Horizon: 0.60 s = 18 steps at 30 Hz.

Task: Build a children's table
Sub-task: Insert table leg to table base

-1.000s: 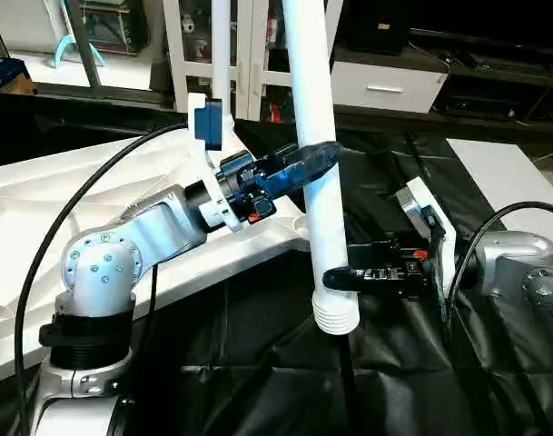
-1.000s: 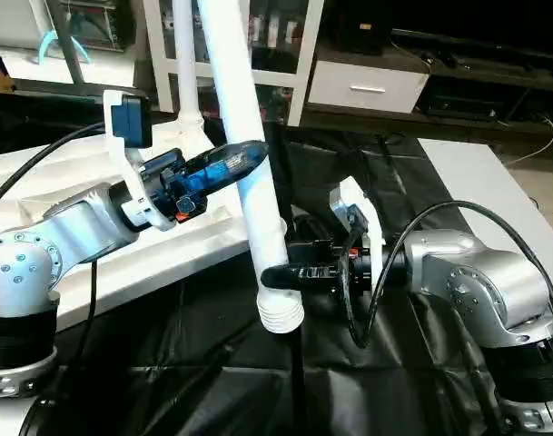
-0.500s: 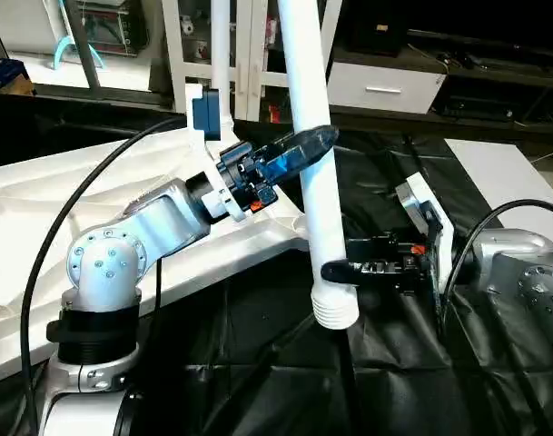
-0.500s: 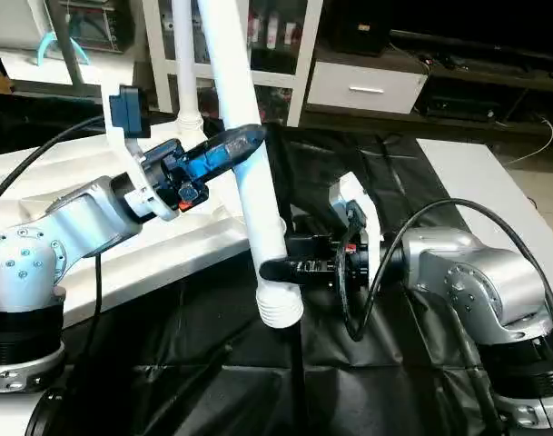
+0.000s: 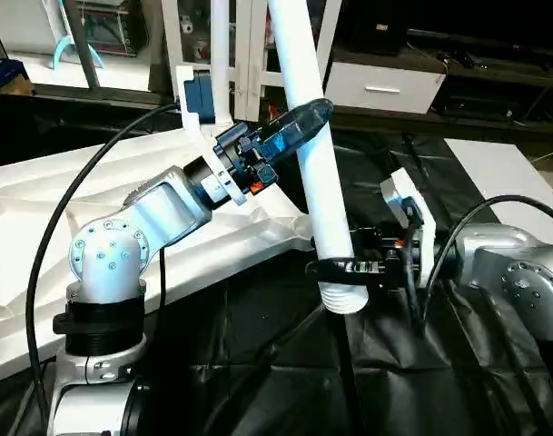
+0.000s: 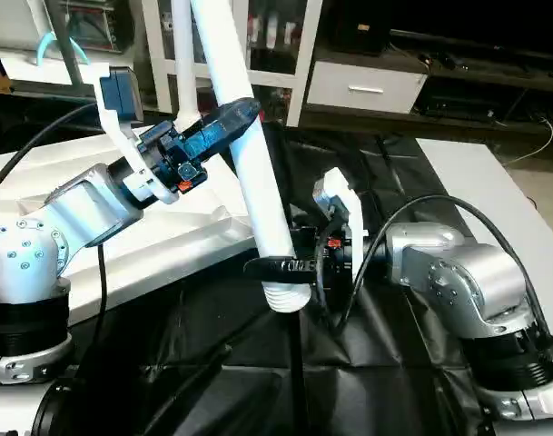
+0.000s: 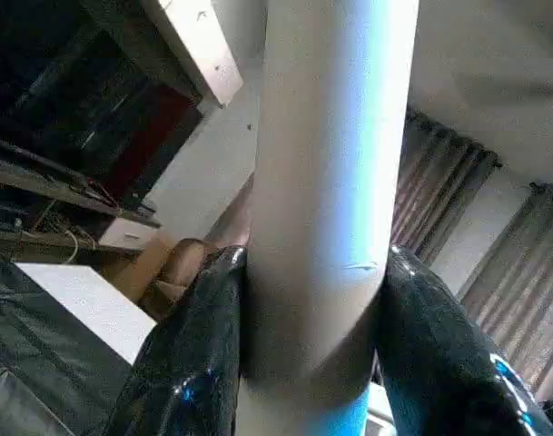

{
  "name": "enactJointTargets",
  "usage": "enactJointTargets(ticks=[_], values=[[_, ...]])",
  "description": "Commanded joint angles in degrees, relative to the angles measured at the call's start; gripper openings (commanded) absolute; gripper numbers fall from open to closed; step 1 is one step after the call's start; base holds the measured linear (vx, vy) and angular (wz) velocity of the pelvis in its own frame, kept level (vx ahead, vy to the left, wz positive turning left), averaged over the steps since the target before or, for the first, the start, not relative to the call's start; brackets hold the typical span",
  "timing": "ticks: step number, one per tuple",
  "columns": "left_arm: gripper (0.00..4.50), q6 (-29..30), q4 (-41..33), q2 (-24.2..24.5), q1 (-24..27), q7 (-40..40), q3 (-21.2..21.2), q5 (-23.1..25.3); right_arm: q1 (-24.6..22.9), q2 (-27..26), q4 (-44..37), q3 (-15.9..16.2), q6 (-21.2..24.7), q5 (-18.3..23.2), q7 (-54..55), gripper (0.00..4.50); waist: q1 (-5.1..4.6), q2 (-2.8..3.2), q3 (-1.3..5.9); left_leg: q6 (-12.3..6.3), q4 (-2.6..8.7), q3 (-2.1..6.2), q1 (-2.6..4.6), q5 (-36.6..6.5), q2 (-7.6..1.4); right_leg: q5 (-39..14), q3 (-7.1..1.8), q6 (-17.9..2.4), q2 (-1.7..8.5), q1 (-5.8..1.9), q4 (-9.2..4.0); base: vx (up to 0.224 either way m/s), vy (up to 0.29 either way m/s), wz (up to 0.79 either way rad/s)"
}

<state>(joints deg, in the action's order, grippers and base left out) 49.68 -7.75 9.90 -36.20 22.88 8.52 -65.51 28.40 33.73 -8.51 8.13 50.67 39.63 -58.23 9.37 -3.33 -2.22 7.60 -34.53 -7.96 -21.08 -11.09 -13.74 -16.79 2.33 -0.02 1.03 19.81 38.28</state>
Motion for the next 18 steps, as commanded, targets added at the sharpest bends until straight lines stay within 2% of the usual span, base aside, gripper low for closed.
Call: enactJointTargets(ticks=[1, 8, 14, 15, 18], values=[[1.77, 1.12, -2.21, -0.06, -0.40, 0.62, -0.94, -1.11, 0.86, -0.06, 0.62, 0.26, -0.49, -1.12, 0.44, 3.13, -0.23, 0.34, 4.74, 1.49, 1.87, -1.10, 0.47, 9.33, 1.39, 38.02, -2.29, -8.56, 3.47, -4.49, -2.15, 0.000, 0.000, 0.00], [1.77, 2.68, -3.92, 0.56, 0.38, 3.12, -3.26, -0.99, 1.87, 0.00, 1.60, 0.93, -0.90, -1.91, -0.53, 3.13, -0.16, 0.53, 4.73, 1.57, 1.88, -1.10, 0.48, 9.32, 1.36, 38.45, -2.25, -8.42, 3.47, -4.41, -2.08, 0.000, 0.000, 0.00], [1.77, 2.97, -3.81, 1.04, 0.08, 4.32, -4.22, -0.25, 1.75, 1.16, 1.25, 2.38, -0.60, -1.45, -3.45, 3.13, -0.11, 0.39, 4.77, 1.48, 1.87, -1.10, 0.46, 9.38, 1.38, 38.86, -2.24, -8.16, 3.44, -4.53, -2.08, 0.000, 0.000, 0.00], [1.77, 3.09, -3.89, 1.21, 0.06, 4.65, -4.45, -0.01, 1.69, 1.30, 1.13, 2.51, -0.41, -1.27, -3.82, 2.84, -0.15, 0.42, 4.70, 1.42, 1.93, -1.09, 0.44, 9.15, 1.38, 38.57, -2.23, -8.16, 3.48, -4.44, -2.10, 0.000, 0.000, 0.00], [1.77, 3.17, -4.21, 1.33, 0.14, 5.25, -5.00, 0.25, 1.67, 1.17, 1.14, 2.45, -0.17, -1.08, -4.28, 2.73, -0.20, 0.41, 4.72, 1.46, 1.94, -1.10, 0.50, 8.70, 1.32, 37.88, -2.27, -8.34, 3.55, -4.43, -2.16, 0.000, 0.000, 0.00]])
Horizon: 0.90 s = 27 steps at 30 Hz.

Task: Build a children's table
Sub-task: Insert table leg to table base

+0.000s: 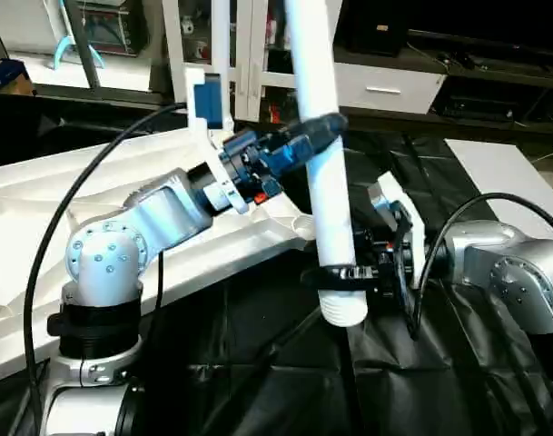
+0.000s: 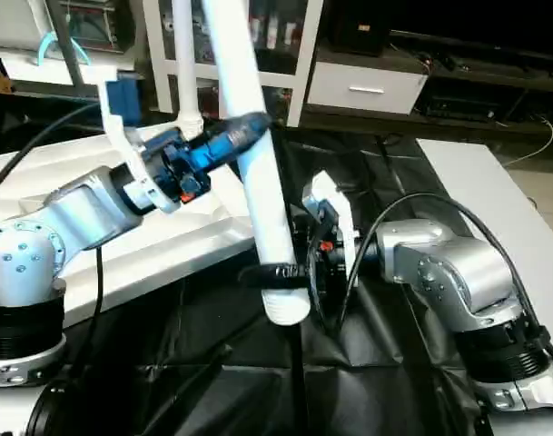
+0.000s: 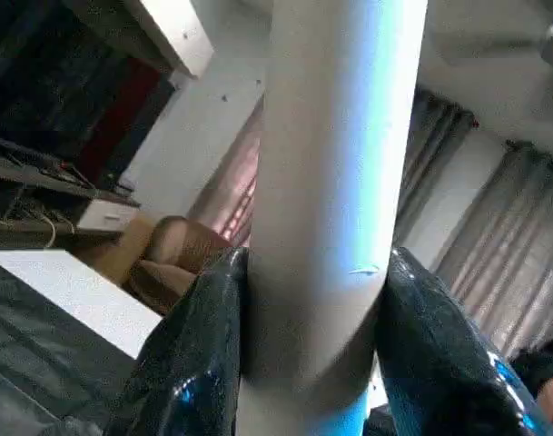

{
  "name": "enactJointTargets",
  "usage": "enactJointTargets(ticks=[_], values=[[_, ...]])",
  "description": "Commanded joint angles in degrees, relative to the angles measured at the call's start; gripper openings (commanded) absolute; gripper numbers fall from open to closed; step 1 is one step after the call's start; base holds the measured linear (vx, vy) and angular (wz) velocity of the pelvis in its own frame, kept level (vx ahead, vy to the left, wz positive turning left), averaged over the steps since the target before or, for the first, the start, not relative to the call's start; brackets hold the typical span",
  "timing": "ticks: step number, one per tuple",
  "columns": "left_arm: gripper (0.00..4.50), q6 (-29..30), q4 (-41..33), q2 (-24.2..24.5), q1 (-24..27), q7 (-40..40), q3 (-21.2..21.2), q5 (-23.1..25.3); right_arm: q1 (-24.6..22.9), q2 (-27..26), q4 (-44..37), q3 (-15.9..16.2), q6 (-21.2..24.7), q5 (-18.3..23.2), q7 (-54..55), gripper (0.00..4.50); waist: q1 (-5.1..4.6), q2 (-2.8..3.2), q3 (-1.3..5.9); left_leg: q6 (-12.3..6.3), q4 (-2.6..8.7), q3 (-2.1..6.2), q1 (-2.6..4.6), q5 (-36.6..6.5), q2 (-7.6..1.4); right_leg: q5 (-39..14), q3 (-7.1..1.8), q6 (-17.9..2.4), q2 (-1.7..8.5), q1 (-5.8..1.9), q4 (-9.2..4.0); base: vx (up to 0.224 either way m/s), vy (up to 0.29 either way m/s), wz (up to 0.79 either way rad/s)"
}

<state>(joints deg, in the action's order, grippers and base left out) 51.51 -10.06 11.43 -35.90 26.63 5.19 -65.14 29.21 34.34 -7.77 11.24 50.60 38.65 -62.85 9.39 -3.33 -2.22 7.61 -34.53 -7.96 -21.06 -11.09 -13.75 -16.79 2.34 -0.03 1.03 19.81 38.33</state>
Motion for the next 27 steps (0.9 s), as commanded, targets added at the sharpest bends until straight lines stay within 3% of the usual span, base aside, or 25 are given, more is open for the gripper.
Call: enactJointTargets(ticks=[1, 8, 13, 14, 15, 17, 20, 23, 24, 27], values=[[1.77, 1.35, -1.98, -0.11, -0.14, 1.74, -1.91, -0.05, 0.87, 0.40, 0.47, -0.77, -0.11, -0.25, 0.15, 2.64, -0.24, 0.40, 4.70, 1.37, 1.92, -1.11, 0.44, 8.78, 1.34, 37.93, -2.29, -8.47, 3.53, -4.43, -2.19, 0.000, 0.000, 0.00], [1.77, 0.75, -1.47, 0.35, -0.62, 2.34, -2.39, 1.03, 0.88, 0.13, 0.70, -0.83, -0.57, -0.49, -0.30, 2.02, -0.21, 0.60, 4.68, 1.49, 1.97, -1.04, 0.50, 8.60, 1.25, 37.06, -2.24, -8.60, 3.58, -4.30, -2.24, 0.000, 0.000, 0.00], [1.77, -0.29, -0.54, 1.60, -0.77, 2.04, -2.07, 3.47, 0.74, -0.43, 0.61, -1.37, -0.66, -0.27, 0.24, 1.92, -0.26, 0.80, 4.58, 2.10, 2.08, -0.99, 0.55, 7.08, 1.17, 34.75, -2.28, -8.75, 3.79, -4.19, -2.40, 0.000, 0.000, 0.00], [2.33, -0.46, -0.17, 2.45, -0.91, 1.75, -1.69, 4.21, 0.73, -0.75, 0.62, -1.73, -0.65, -0.11, 0.49, 1.91, -0.27, 0.84, 4.61, 2.09, 2.07, -0.99, 0.63, 7.05, 1.15, 34.59, -2.30, -8.82, 3.77, -4.15, -2.43, 0.000, 0.000, 0.00], [2.47, -0.45, -0.13, 2.46, -0.91, 1.75, -1.64, 4.18, 0.73, -0.76, 0.62, -1.75, -0.64, -0.10, 0.49, 1.91, -0.26, 0.81, 4.60, 2.08, 2.05, -0.98, 0.62, 7.10, 1.18, 34.62, -2.31, -8.78, 3.76, -4.14, -2.43, 0.000, 0.000, 0.00], [2.46, -0.06, 2.66, 2.36, -1.16, 1.14, 1.09, 2.11, 0.85, -1.12, 0.56, -2.28, -0.52, 0.18, 0.80, 1.91, -0.31, 1.01, 4.62, 2.22, 2.01, -1.01, 0.61, 7.05, 1.25, 34.72, -2.32, -8.80, 3.72, -4.10, -2.37, 0.000, 0.000, 0.00], [2.89, -0.33, 3.28, 2.86, -1.07, 1.66, 1.55, 2.32, 0.81, -1.29, 0.50, -2.56, -0.48, 0.38, 0.95, 1.91, -0.20, 1.08, 4.74, 2.21, 2.00, -0.99, 0.65, 7.06, 1.26, 34.87, -2.29, -8.91, 3.73, -4.10, -2.40, 0.000, 0.000, 0.00], [2.95, -1.16, 4.82, 3.41, -0.84, 2.08, 3.50, 2.22, 0.67, -1.48, 0.19, -3.56, -0.07, 1.23, 1.03, 1.91, -0.17, 1.08, 4.81, 1.93, 1.94, -0.98, 0.50, 8.00, 1.38, 36.69, -2.27, -8.79, 3.57, -4.25, -2.22, 0.000, 0.000, 0.00], [3.19, -1.25, 5.13, 3.76, -0.66, 2.63, 4.10, 1.96, 0.55, -1.48, -0.02, -3.93, 0.13, 1.59, 1.01, 1.91, -0.18, 1.09, 4.84, 1.80, 1.92, -1.00, 0.47, 8.20, 1.43, 37.18, -2.25, -8.69, 3.54, -4.29, -2.19, 0.000, 0.000, 0.00], [3.37, -2.31, 7.09, 4.18, -0.55, 2.45, 6.51, 1.53, -0.10, -1.33, -0.63, -5.14, 0.70, 2.77, 1.10, 1.91, -0.16, 1.23, 4.83, 1.91, 1.97, -0.97, 0.53, 7.39, 1.38, 36.66, -2.21, -8.75, 3.60, -4.19, -2.27, 0.000, 0.000, 0.00]])
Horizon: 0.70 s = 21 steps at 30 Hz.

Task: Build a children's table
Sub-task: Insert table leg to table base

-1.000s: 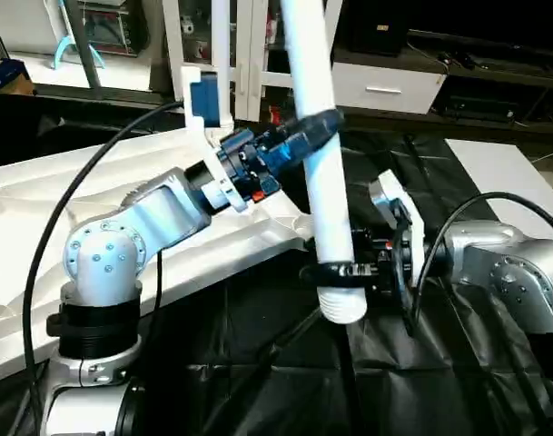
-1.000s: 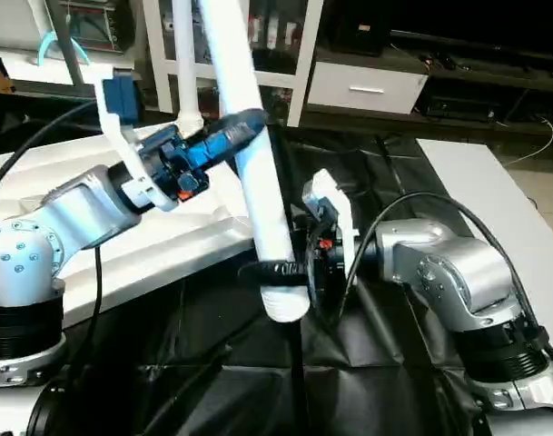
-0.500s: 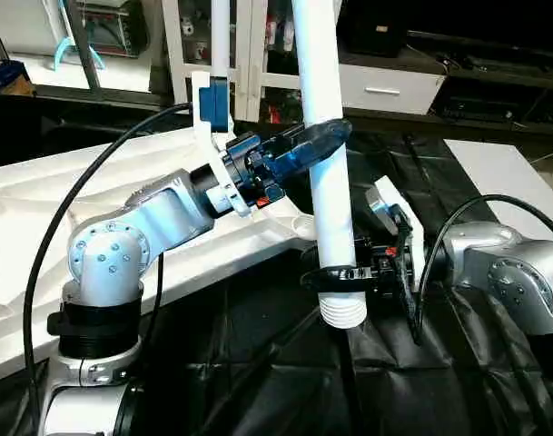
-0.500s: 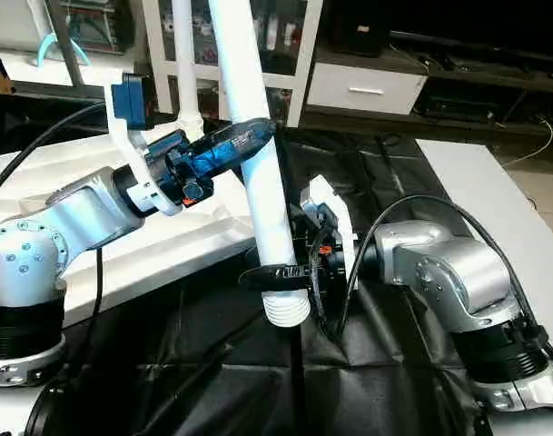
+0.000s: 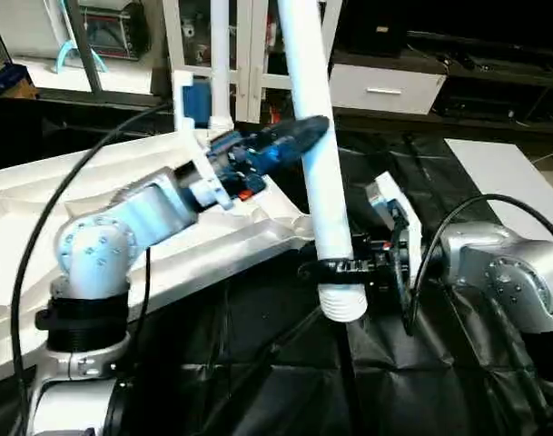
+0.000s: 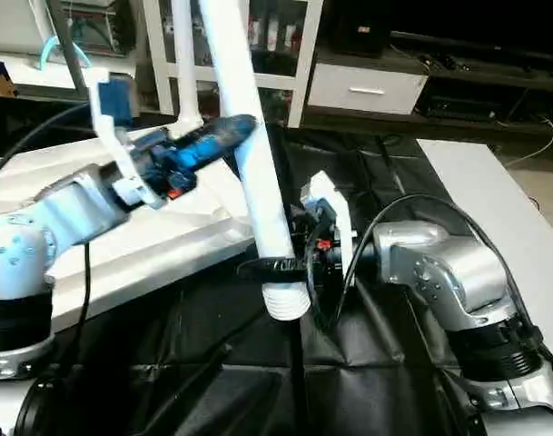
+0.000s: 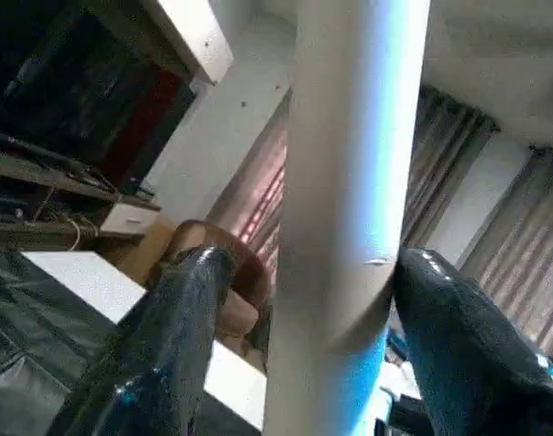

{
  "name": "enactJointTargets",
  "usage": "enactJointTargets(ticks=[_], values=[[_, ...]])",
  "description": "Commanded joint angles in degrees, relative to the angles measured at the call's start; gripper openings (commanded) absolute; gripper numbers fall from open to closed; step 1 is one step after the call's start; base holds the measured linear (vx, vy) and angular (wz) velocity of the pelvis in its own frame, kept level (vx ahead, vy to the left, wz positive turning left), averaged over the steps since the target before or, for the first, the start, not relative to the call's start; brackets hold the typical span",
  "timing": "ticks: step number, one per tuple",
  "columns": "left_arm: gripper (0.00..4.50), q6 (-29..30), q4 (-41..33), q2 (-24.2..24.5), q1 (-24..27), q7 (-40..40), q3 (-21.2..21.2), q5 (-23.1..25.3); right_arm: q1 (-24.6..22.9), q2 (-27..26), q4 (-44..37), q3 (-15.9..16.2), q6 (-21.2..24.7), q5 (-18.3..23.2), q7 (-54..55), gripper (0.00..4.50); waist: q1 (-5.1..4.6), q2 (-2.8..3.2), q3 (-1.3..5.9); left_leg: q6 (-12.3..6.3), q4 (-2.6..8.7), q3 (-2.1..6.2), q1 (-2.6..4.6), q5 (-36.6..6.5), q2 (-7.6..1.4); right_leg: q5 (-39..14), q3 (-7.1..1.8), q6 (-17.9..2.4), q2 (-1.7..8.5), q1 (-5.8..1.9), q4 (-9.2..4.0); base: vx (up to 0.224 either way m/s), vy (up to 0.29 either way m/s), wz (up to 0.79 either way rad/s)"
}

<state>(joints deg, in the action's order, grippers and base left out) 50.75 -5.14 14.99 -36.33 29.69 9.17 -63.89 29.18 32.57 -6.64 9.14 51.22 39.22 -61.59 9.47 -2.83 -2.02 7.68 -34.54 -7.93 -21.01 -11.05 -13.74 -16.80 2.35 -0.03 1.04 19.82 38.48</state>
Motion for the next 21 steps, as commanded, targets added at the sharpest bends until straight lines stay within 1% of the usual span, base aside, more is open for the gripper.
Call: enactJointTargets(ticks=[1, 3, 5, 6, 7, 8, 9, 10, 11, 12, 13, 14, 15, 16, 17, 18, 19, 20, 21], values=[[3.47, -1.76, 2.38, 0.66, -0.09, -0.59, 2.81, 0.27, -0.16, 0.45, -1.80, -3.21, 0.12, 2.35, -0.14, 1.90, -0.25, 0.84, 4.60, 1.85, 2.03, -0.97, 0.49, 7.19, 1.35, 36.36, -2.21, -8.74, 3.60, -4.15, -2.43, 0.000, 0.000, 0.00], [3.68, -2.18, 3.11, 0.70, -0.13, -0.97, 3.51, 0.18, -0.35, 0.35, -1.90, -3.61, 0.31, 2.78, 0.02, 1.90, -0.20, 0.92, 4.55, 2.08, 2.11, -0.92, 0.51, 6.42, 1.27, 34.99, -2.21, -8.93, 3.76, -4.14, -2.58, 0.000, 0.000, 0.00], [3.79, -3.47, 4.67, 1.31, 0.31, 0.25, 5.17, 0.10, -0.84, 0.25, -1.88, -5.03, 0.39, 3.59, 0.45, 1.90, -0.24, 0.88, 4.48, 1.93, 2.14, -0.99, 0.48, 5.67, 1.36, 34.12, -2.27, -8.63, 3.75, -4.12, -2.76, 0.000, 0.000, 0.00], [3.88, -4.36, 5.89, 1.42, 0.42, 0.30, 6.29, 0.14, -1.01, 0.11, -1.62, -6.02, 0.33, 3.92, 0.93, 1.90, -0.17, 1.31, 4.60, 1.99, 2.13, -0.86, 0.50, 5.58, 1.36, 33.76, -2.22, -8.37, 3.80, -4.11, -2.65, 0.000, 0.000, 0.00], [3.93, -6.57, 9.37, 1.66, 0.44, -0.25, 8.92, 0.58, -1.07, -0.50, -0.14, -9.03, -0.12, 4.57, 2.65, 1.90, -0.20, 1.26, 4.55, 1.82, 2.07, -0.93, 0.50, 5.63, 1.37, 33.85, -2.29, -8.21, 3.82, -3.95, -2.81, 0.000, 0.000, 0.00], [3.96, -7.68, 11.39, 1.85, 0.44, -0.78, 10.43, 0.83, -1.05, -1.03, 0.67, -10.75, -0.35, 4.92, 3.87, 1.90, -0.21, 1.41, 4.64, 1.86, 2.06, -0.88, 0.48, 5.64, 1.42, 34.04, -2.24, -8.30, 3.77, -4.02, -2.70, 0.000, 0.000, 0.00], [3.96, -7.98, 11.73, 1.92, 0.44, -0.92, 10.55, 1.09, -1.02, -1.10, 0.86, -11.05, -0.44, 4.95, 4.10, 1.90, -0.21, 1.21, 4.74, 1.70, 2.01, -0.90, 0.49, 5.80, 1.49, 34.19, -2.24, -8.04, 3.72, -4.14, -2.72, 0.000, 0.000, 0.00], [3.96, -12.11, 16.79, 3.22, 0.55, -3.00, 12.08, 5.16, -0.56, -2.26, 3.92, -15.79, -1.82, 5.64, 7.49, 1.90, -0.06, 1.97, 4.88, 1.93, 1.97, -0.76, 0.52, 5.75, 1.44, 34.18, -2.23, -8.00, 3.86, -4.04, -2.57, 0.000, 0.000, 0.00], [3.96, -12.11, 16.79, 3.22, 0.55, -3.00, 12.08, 5.16, -0.56, -2.26, 3.92, -15.79, -1.82, 5.64, 7.49, 1.90, -0.21, 1.99, 4.82, 1.86, 1.96, -0.85, 0.54, 5.47, 1.41, 34.02, -2.21, -7.62, 3.84, -3.82, -2.75, 0.000, 0.000, 0.00], [3.96, -13.77, 18.53, 4.94, 1.40, -2.80, 10.70, 9.06, -0.28, -3.43, 5.39, -18.62, -3.57, 5.84, 10.40, 1.90, 0.03, 2.25, 5.07, 2.05, 1.87, -0.75, 0.54, 5.60, 1.42, 34.64, -2.16, -7.70, 3.88, -4.08, -2.54, 0.000, 0.000, 0.00], [3.96, -13.77, 18.53, 4.94, 1.40, -2.80, 10.70, 9.06, -0.28, -3.43, 5.39, -18.62, -3.57, 5.84, 10.40, 1.90, 0.04, 2.82, 5.03, 1.98, 1.95, -0.61, 0.51, 6.11, 1.35, 34.81, -2.09, -7.46, 3.96, -3.83, -2.58, 0.000, 0.000, 0.00], [3.96, -14.85, 18.26, 6.30, 2.28, -1.91, 7.74, 12.81, -0.28, -3.70, 5.49, -18.81, -4.69, 5.06, 11.33, 1.90, -0.05, 2.80, 5.16, 1.98, 1.95, -0.56, 0.54, 6.52, 1.25, 35.42, -1.94, -7.33, 3.95, -3.91, -2.48, 0.000, 0.000, 0.00], [3.96, -16.42, 17.27, 8.15, 3.61, -0.46, 2.50, 18.26, -0.33, -3.65, 5.84, -18.58, -6.79, 3.26, 12.11, 1.90, -0.17, 2.71, 5.16, 2.10, 1.94, -0.61, 0.52, 6.76, 1.22, 35.98, -1.91, -7.24, 3.87, -3.97, -2.36, 0.000, 0.000, 0.00], [3.96, -18.30, 16.21, 10.14, 4.84, 1.31, -2.95, 23.69, -0.26, -3.87, 6.02, -18.16, -8.40, 1.60, 13.17, 1.90, -0.23, 2.76, 5.13, 1.88, 1.94, -0.64, 0.43, 7.40, 1.28, 36.32, -1.86, -6.55, 3.79, -4.01, -2.31, 0.000, 0.000, 0.00], [3.96, -20.00, 14.93, 11.63, 5.96, 2.69, -8.17, 28.37, -0.29, -3.76, 6.26, -17.56, -10.20, -0.21, 13.73, 1.90, -0.11, 3.13, 5.15, 1.53, 2.06, -0.45, 0.46, 7.88, 0.95, 35.63, -1.74, -5.82, 4.15, -3.82, -2.46, 0.000, 0.000, 0.00], [3.96, -21.62, 13.83, 12.64, 7.06, 4.34, -12.71, 32.20, -0.31, -4.05, 6.54, -16.76, -12.77, -2.77, 14.69, 1.90, -0.23, 2.81, 5.14, 1.78, 1.99, -0.72, 0.56, 7.80, 1.08, 36.01, -1.89, -5.79, 3.99, -3.77, -2.32, 0.000, 0.000, 0.00], [3.96, -22.92, 12.33, 12.59, 8.16, 6.05, -15.60, 34.04, -0.34, -4.59, 6.67, -15.87, -14.35, -4.80, 15.91, 1.90, -0.11, 2.92, 5.13, 1.71, 2.02, -0.63, 0.47, 7.88, 0.99, 35.86, -1.83, -6.00, 4.11, -3.73, -2.23, 0.000, 0.000, 0.00], [3.96, -23.59, 11.51, 12.37, 8.76, 6.99, -16.93, 34.76, -0.37, -4.92, 6.74, -15.37, -15.20, -5.91, 16.58, 1.89, -0.23, 2.44, 5.14, 1.52, 1.98, -0.85, 0.23, 8.77, 1.18, 36.47, -1.91, -6.49, 4.04, -3.96, -1.95, 0.000, 0.000, 0.00], [3.96, -23.67, 11.40, 12.34, 8.84, 7.12, -17.11, 34.86, -0.37, -4.96, 6.75, -15.30, -15.32, -6.06, 16.67, 1.89, -0.22, 2.67, 5.19, 1.40, 1.95, -0.86, 0.24, 9.17, 1.23, 36.77, -1.91, -6.68, 4.04, -3.89, -1.99, 0.000, 0.000, 0.00]])
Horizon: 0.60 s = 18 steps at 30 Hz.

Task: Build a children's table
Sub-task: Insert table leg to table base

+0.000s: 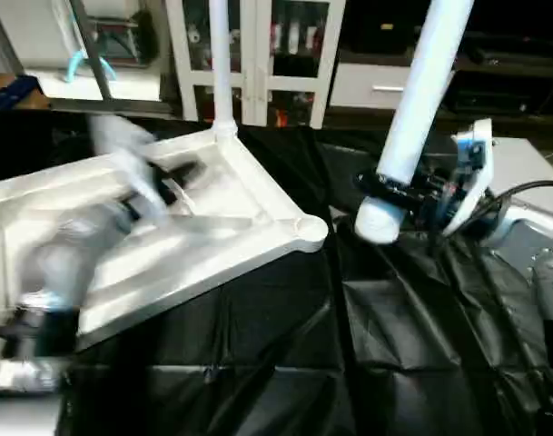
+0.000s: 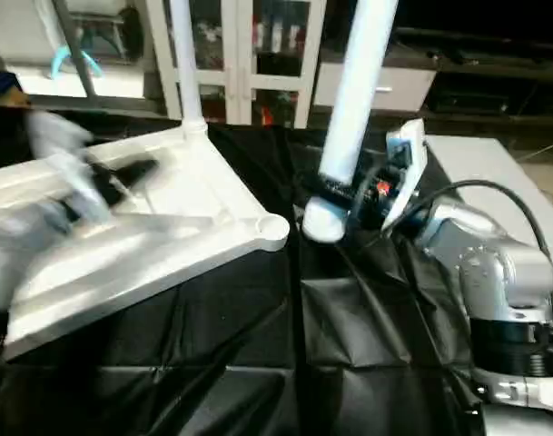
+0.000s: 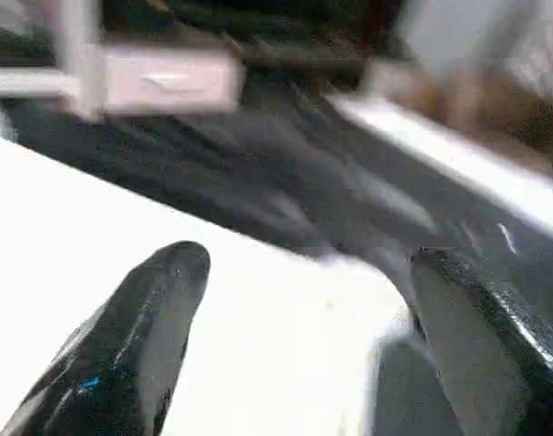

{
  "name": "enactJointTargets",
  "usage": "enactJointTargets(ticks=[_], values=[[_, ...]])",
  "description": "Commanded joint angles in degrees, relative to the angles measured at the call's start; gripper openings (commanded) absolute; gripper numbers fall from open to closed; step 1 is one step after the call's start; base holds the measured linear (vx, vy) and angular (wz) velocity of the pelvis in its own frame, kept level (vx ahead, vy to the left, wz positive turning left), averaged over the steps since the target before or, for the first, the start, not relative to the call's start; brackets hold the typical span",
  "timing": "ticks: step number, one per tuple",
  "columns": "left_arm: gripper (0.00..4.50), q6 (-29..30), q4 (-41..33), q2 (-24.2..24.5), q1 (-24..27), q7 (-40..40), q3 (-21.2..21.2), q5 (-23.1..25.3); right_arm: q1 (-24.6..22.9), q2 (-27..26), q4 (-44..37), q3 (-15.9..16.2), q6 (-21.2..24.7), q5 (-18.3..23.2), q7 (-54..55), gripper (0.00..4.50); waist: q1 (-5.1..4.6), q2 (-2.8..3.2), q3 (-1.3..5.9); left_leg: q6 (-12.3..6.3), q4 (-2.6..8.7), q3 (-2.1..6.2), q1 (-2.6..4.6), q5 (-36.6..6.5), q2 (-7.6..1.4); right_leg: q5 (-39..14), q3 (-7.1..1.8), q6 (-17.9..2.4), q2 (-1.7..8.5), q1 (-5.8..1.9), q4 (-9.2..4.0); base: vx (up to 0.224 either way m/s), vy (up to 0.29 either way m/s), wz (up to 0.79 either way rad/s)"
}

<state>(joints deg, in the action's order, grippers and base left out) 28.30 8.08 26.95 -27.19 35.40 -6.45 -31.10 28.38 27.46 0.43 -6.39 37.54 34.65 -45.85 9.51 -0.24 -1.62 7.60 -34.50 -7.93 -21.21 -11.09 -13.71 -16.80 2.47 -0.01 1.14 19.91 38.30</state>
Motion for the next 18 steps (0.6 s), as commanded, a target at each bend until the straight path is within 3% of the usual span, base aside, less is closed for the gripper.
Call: enactJointTargets(ticks=[1, 2, 3, 4, 6, 7, 9, 10, 12, 14, 15, 16, 17, 18], values=[[3.96, -1.63, -4.46, 0.05, 0.99, 3.10, -4.75, 3.20, 0.32, -0.94, 0.48, 0.73, -2.89, -2.63, 2.41, 1.89, -0.56, -0.65, 4.76, 1.22, 1.91, -1.02, 0.28, 9.65, 1.34, 38.15, -2.10, -6.89, 3.71, -4.29, -1.82, 0.000, 0.000, 0.00], [3.96, -1.80, -5.08, 0.33, 1.57, 3.73, -7.50, 4.90, 0.26, -1.43, 1.84, 1.12, -4.90, -4.23, 3.76, 1.89, -0.82, -1.86, 4.61, 0.47, 2.07, -1.21, 0.29, 9.85, 1.33, 38.48, -2.17, -7.04, 3.68, -4.28, -1.96, 0.000, 0.000, 0.00], [3.96, -1.87, -5.29, 0.48, 1.81, 3.98, -8.54, 5.57, 0.22, -1.62, 2.34, 1.29, -5.71, -4.89, 4.33, 1.89, -0.74, -1.11, 4.59, 0.12, 2.09, -1.09, 0.22, 9.72, 1.35, 36.87, -2.16, -6.98, 3.93, -4.11, -1.77, 0.000, 0.000, 0.00], [3.96, -3.26, -5.00, 0.71, 2.11, 4.41, -10.14, 7.59, 0.18, -1.57, 3.04, 1.78, -6.68, -5.97, 4.94, 1.89, -0.95, -0.85, 4.51, -0.05, 2.00, -1.19, 0.25, 9.51, 1.33, 36.35, -2.24, -6.95, 3.91, -3.89, -1.83, 0.000, 0.000, 0.00], [3.96, -3.75, -4.84, 0.69, 2.38, 4.62, -11.31, 9.11, 0.36, -1.72, 3.59, 1.87, -7.94, -7.25, 5.68, 1.89, -1.29, -0.85, 4.51, -0.35, 1.94, -1.19, 0.28, 9.71, 1.37, 36.18, -2.33, -6.78, 3.70, -3.99, -1.85, 0.000, 0.000, 0.00], [3.96, -4.42, -4.45, 0.80, 2.51, 5.17, -12.53, 10.64, 0.68, -1.70, 4.03, 1.79, -8.46, -7.72, 5.65, 1.89, -1.51, -0.43, 4.49, -0.38, 1.97, -1.11, 0.32, 9.63, 1.33, 36.33, -2.29, -6.50, 3.72, -3.83, -1.95, 0.000, 0.000, 0.00], [3.96, -4.35, -3.20, 0.93, 3.07, 5.66, -14.20, 12.82, 0.63, -1.37, 4.46, 1.89, -9.56, -8.68, 5.16, 1.89, -1.76, -0.77, 4.46, -0.44, 1.98, -1.16, 0.29, 8.94, 1.43, 36.69, -2.38, -6.24, 3.65, -4.06, -1.90, 0.000, 0.000, 0.00], [3.96, -4.48, -3.24, 1.62, 3.32, 5.81, -14.93, 14.04, 0.54, -1.02, 4.01, 2.01, -9.13, -8.97, 5.40, 1.89, -1.72, -0.34, 4.47, -0.49, 1.92, -1.13, 0.33, 8.92, 1.46, 36.74, -2.40, -6.18, 3.64, -3.92, -1.88, 0.000, 0.000, 0.00], [3.96, -3.88, -2.66, 2.53, 3.77, 5.63, -15.00, 15.09, 0.72, -1.39, 2.79, 2.23, -8.42, -7.80, 4.51, 1.89, -1.75, 0.00, 4.52, -0.58, 1.94, -1.05, 0.51, 8.42, 1.30, 36.89, -2.38, -6.14, 3.65, -3.75, -1.89, 0.000, 0.000, 0.00], [3.96, -4.58, -0.96, 2.53, 4.16, 4.73, -14.98, 16.14, 0.17, -1.44, 3.07, 2.89, -9.25, -8.27, 4.20, 1.89, -1.92, -0.17, 4.46, -0.47, 2.01, -1.10, 0.52, 7.64, 1.30, 36.83, -2.37, -6.47, 3.58, -3.77, -1.98, 0.000, 0.000, 0.00], [3.96, -5.02, -0.25, 2.68, 4.24, 4.61, -15.19, 16.93, -0.03, -1.39, 3.16, 3.11, -9.50, -8.59, 4.24, 1.89, -1.85, 0.29, 4.48, -0.28, 2.01, -1.01, 0.59, 7.17, 1.24, 36.28, -2.35, -6.77, 3.68, -3.63, -1.95, 0.000, 0.000, 0.00], [3.96, -4.75, 0.74, 2.48, 4.24, 4.13, -15.10, 17.36, -0.28, -1.46, 2.60, 2.96, -9.19, -8.30, 4.32, 1.89, -1.88, 0.20, 4.46, -0.24, 2.07, -1.00, 0.65, 6.95, 1.16, 35.85, -2.32, -6.90, 3.70, -3.58, -2.10, 0.000, 0.000, 0.00], [3.96, -4.68, 1.39, 2.23, 4.20, 3.89, -14.95, 17.63, -0.39, -1.58, 2.23, 2.80, -8.98, -8.03, 4.33, 1.89, -1.98, 0.49, 4.46, 0.09, 2.06, -0.97, 0.70, 6.49, 1.12, 35.58, -2.32, -7.13, 3.68, -3.57, -2.14, 0.000, 0.000, 0.00], [3.96, -4.68, 1.68, 2.08, 4.18, 3.81, -14.85, 17.78, -0.44, -1.65, 2.09, 2.72, -8.91, -7.92, 4.32, 1.89, -1.94, 0.33, 4.46, 0.22, 2.07, -0.99, 0.67, 6.15, 1.18, 35.46, -2.38, -7.40, 3.71, -3.64, -2.16, 0.000, 0.000, 0.00]])
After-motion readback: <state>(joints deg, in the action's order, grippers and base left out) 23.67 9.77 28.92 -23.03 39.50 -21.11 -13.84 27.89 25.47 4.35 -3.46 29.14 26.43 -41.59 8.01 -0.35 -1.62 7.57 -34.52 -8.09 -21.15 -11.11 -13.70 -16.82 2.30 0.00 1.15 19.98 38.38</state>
